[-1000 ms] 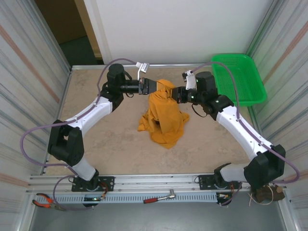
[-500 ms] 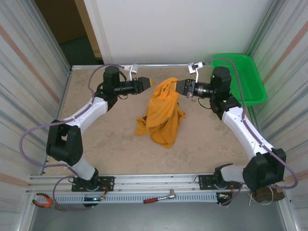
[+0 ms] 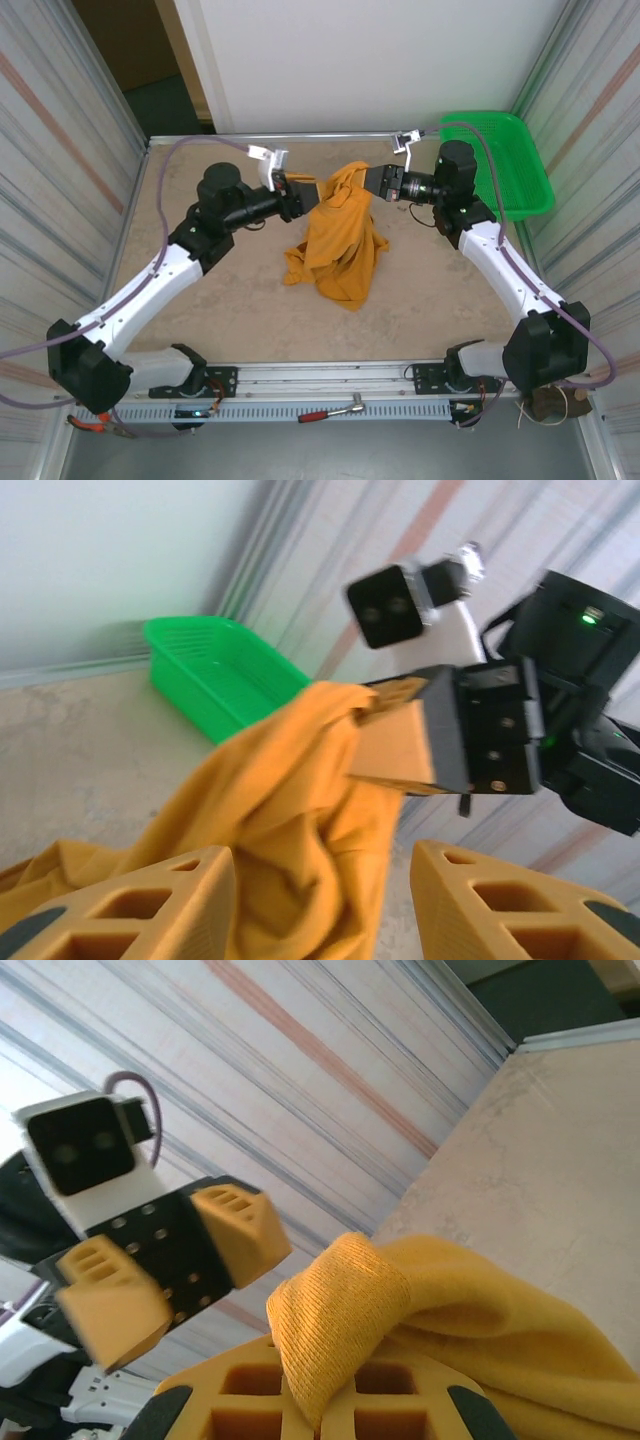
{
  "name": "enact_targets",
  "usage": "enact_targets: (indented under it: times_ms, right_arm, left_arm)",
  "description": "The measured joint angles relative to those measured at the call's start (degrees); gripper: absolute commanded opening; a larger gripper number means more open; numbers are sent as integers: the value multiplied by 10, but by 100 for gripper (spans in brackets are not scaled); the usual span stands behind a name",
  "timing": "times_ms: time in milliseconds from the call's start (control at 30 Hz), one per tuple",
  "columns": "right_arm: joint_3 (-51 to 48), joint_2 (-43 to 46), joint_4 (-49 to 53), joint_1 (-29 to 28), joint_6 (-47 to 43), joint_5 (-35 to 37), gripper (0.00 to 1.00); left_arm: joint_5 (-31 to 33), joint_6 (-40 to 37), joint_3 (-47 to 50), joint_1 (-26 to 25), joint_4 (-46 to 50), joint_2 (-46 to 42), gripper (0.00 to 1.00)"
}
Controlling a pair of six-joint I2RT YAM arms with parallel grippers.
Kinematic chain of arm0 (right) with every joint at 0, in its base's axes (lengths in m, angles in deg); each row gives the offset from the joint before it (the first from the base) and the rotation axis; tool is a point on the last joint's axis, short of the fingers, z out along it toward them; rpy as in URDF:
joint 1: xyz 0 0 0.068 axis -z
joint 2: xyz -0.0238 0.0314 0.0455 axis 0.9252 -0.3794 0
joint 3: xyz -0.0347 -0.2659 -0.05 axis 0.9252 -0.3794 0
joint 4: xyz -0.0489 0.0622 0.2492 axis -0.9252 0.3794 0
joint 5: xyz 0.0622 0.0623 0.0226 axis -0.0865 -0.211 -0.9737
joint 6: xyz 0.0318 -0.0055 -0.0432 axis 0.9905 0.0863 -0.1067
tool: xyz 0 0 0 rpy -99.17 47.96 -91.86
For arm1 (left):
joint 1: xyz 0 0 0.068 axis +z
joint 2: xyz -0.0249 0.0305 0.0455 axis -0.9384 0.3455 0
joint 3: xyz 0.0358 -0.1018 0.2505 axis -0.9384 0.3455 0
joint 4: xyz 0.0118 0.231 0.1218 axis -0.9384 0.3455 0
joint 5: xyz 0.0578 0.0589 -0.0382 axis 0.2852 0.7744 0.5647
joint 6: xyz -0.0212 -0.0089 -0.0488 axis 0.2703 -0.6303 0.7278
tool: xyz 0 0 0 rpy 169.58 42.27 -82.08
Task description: Fold the inside-out t-shirt
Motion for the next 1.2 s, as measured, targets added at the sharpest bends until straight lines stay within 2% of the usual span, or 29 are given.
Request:
enact_targets:
  times_ms: [200,300,400,433,467,533,700,733,800,833,900,1000,1200]
  right_arm:
    - [0,0,1,0,1,9,0]
    - [0,0,2,0,7,11,0]
    - [0,0,5,0,10,13,0]
    - [0,0,5,0,10,13,0]
    - [0,0,5,0,10,13,0]
    - [0,0,5,0,10,13,0]
    - [-11,-2,-3,5,10,15,0]
    - [-13,-3,-3,6,10,16,9]
    - [-18,-12,-2,15,11,24,49]
    - [-18,-19,-1,19,10,31,57]
    - [-18,-46,3,37,9,53,63]
    - [-41,-68,10,53,10,80,65]
    - [-81,-18,64,33,5,121,59]
  left_arm:
    - [10,-39,-36,-26,13,68,49]
    - [10,-45,-39,-27,18,96,43]
    - [9,-47,-39,-29,26,114,42]
    - [9,-47,-39,-28,27,118,37]
    - [8,-49,-39,-29,28,121,27]
    - [7,-48,-40,-29,29,128,1]
    - [-28,-40,-65,-25,31,146,0]
    - [-39,-36,-68,-24,31,146,0]
    - [-68,-22,-75,-16,23,145,0]
    - [-94,-6,-74,-8,9,145,0]
    - [-140,31,-73,18,-30,143,0]
    - [-181,99,-55,63,-110,135,0]
    - [-231,240,-16,113,-276,143,0]
